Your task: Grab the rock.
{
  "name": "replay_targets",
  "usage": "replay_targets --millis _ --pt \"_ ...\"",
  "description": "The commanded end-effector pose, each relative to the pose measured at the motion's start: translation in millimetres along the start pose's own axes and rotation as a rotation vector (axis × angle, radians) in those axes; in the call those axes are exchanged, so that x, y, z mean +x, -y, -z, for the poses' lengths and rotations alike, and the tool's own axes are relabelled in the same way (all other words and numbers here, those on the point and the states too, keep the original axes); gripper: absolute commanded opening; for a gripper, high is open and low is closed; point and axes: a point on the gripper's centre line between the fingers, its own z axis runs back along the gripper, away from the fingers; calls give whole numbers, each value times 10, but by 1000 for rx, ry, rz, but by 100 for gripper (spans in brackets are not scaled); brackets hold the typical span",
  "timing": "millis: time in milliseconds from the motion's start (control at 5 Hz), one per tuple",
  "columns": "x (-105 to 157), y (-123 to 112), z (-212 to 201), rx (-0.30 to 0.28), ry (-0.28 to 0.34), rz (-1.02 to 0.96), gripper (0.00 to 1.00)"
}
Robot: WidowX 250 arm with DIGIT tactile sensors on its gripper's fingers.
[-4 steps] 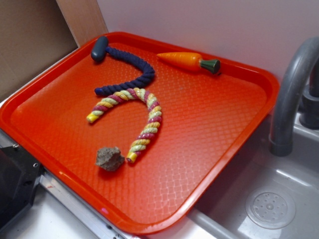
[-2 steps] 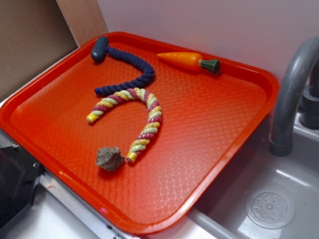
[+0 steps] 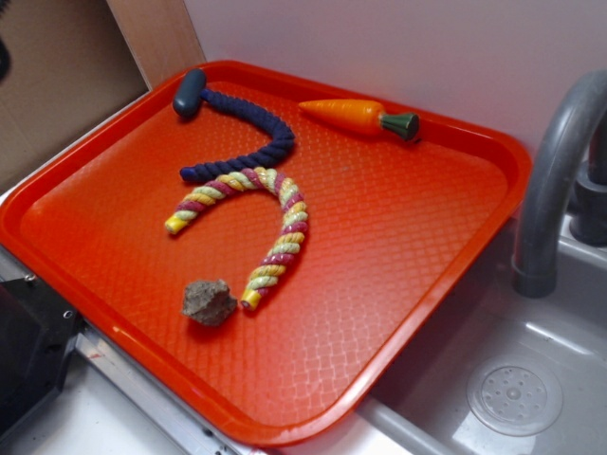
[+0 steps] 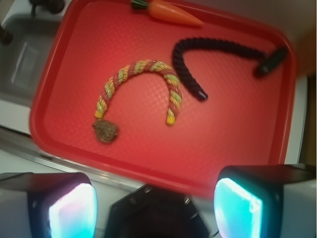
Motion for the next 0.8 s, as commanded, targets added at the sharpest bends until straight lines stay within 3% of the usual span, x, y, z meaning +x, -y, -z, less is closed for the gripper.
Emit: replay_targets --millis 0,200,400,600 --pt "314 360 512 -93 41 346 100" --pt "333 676 830 -135 -37 456 100" --pt "277 831 1052 -159 -96 535 100" --pt "215 853 1277 -134 -165 553 100"
